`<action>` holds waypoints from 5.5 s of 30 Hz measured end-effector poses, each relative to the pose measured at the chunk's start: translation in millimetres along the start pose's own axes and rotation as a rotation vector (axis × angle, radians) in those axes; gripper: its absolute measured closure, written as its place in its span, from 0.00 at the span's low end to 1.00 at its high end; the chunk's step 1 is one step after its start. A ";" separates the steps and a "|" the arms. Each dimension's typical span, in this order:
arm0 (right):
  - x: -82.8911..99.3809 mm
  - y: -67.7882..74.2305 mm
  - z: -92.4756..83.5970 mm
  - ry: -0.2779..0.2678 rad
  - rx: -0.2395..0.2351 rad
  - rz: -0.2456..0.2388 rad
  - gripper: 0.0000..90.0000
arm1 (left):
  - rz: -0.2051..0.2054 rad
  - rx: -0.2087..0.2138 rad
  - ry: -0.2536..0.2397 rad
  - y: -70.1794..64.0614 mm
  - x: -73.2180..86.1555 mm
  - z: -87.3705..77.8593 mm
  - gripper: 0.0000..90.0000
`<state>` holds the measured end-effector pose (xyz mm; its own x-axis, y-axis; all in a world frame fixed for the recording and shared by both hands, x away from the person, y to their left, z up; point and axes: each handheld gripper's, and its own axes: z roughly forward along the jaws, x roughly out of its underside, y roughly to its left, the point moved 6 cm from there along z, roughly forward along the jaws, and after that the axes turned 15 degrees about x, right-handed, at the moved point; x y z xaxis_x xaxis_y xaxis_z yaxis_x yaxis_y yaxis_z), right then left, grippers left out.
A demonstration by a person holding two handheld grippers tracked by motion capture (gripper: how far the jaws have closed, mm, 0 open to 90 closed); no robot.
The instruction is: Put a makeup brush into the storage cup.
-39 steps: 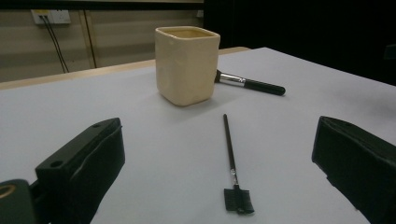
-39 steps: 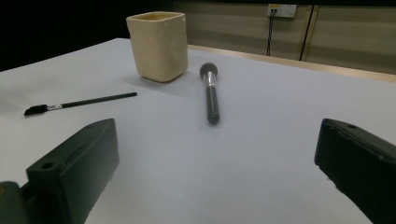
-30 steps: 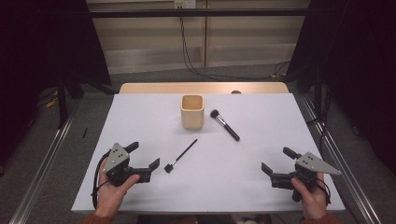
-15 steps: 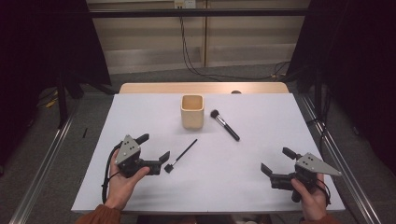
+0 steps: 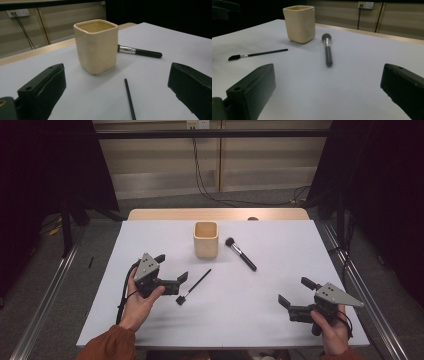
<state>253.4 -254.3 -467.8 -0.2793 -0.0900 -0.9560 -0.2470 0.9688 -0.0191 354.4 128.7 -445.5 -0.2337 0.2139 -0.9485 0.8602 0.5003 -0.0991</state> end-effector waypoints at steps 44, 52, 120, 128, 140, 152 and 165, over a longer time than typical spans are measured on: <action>2.1 4.2 0.0 0.019 -0.033 -0.029 0.00 | -0.211 0.151 0.816 -2.5 19.5 38.6 0.10; 2.6 4.8 0.8 0.024 -0.039 -0.032 0.00 | -0.252 0.147 0.959 -0.1 31.2 48.0 0.08; 4.3 8.7 1.5 0.042 -0.067 -0.038 0.00 | -0.303 0.139 1.078 -4.1 40.1 68.9 0.95; 4.5 8.4 1.9 0.043 -0.066 -0.039 0.00 | -0.312 0.172 1.045 -2.5 38.8 66.4 0.95; 4.8 8.5 2.1 0.046 -0.066 -0.041 0.00 | -0.297 0.194 0.907 2.4 26.5 55.4 0.95; 4.7 8.1 2.1 0.045 -0.062 -0.041 0.00 | -0.247 0.172 0.736 10.1 13.5 34.7 0.95; 4.5 7.9 2.3 0.044 -0.059 -0.038 0.00 | -0.221 0.193 0.523 6.3 3.8 20.9 0.95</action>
<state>252.3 -246.5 -473.0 -0.3089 -0.1376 -0.9411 -0.3121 0.9494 -0.0364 368.4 115.1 -455.9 -0.5662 0.5313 -0.6302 0.8213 0.4286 -0.3766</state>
